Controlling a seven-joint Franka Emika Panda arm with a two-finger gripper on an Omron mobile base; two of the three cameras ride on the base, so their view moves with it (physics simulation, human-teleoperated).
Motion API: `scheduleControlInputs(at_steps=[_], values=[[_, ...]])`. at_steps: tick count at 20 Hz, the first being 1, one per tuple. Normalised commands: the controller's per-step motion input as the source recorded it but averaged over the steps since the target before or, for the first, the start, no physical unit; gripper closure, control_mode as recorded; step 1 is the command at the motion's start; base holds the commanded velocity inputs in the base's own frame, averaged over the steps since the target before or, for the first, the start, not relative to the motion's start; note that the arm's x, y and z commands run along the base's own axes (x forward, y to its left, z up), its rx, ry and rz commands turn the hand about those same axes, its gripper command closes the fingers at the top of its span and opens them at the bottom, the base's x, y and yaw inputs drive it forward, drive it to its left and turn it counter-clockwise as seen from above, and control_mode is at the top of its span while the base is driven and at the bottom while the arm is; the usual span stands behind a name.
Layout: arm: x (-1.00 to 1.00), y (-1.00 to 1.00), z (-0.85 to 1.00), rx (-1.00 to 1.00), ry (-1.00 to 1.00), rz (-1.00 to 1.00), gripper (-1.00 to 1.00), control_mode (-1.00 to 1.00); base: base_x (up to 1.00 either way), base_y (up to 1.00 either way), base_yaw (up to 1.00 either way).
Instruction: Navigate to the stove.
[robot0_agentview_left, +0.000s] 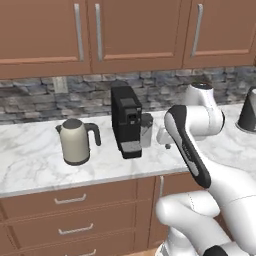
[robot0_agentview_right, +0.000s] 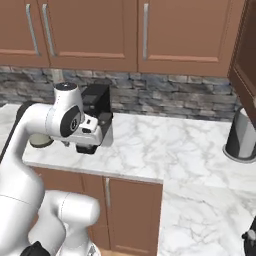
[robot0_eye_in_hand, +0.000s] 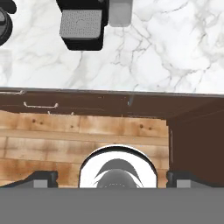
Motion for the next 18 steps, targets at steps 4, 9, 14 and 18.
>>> scheduleControlInputs(at_steps=[4, 9, 14, 18], values=[[0.0, 0.0, 0.0, 0.0, 0.0, 0.0, -1.0, 1.0, -0.34, 0.48, -0.26], [0.0, 0.0, 0.0, 0.0, 0.0, 0.0, -1.0, 1.0, -0.13, 0.67, -0.55], [0.0, 0.0, 0.0, 0.0, 0.0, 0.0, -1.0, 1.0, -0.48, 0.48, -0.64], [0.0, 0.0, 0.0, 0.0, 0.0, 0.0, -1.0, 1.0, -0.53, 0.03, -0.7]])
